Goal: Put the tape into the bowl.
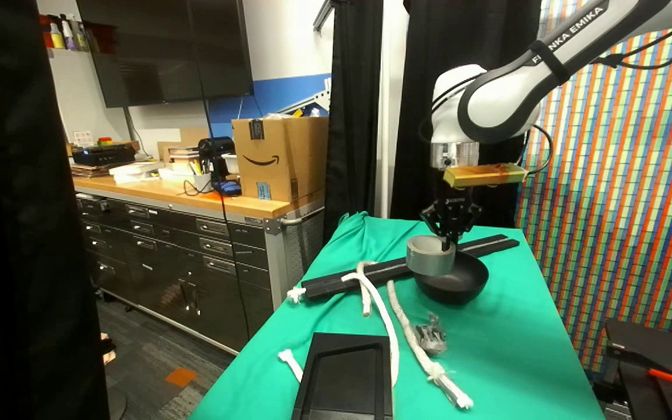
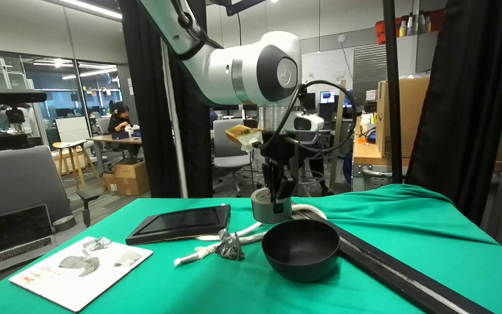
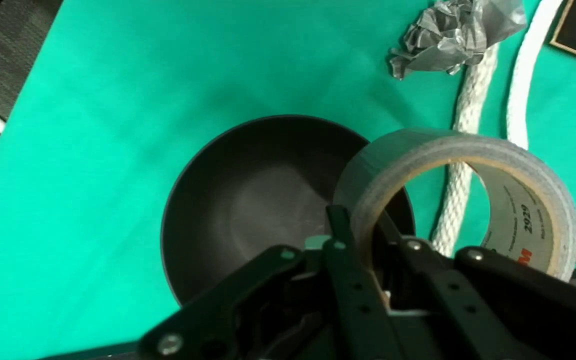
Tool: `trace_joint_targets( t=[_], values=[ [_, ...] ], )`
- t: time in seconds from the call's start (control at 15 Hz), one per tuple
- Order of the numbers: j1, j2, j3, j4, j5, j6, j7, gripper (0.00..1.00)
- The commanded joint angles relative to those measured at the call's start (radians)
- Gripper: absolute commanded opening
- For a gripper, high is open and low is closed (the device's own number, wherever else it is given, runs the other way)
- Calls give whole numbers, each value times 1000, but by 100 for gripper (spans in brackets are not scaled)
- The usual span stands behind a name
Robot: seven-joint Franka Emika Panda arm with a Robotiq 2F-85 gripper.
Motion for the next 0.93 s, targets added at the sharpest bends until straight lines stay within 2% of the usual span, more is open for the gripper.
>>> trace_joint_targets(
  t=[0.0,0.73,0.8,0.87],
  values=[
    [-22,-58,-6,-58,-13,30,-19,13],
    [-78,-49,-35,-87,1,43,-42,13],
    [-81,-47,-37,-84,3,33,-41,40],
    [-84,-47,-38,-86,6,35,-48,40]
  ],
)
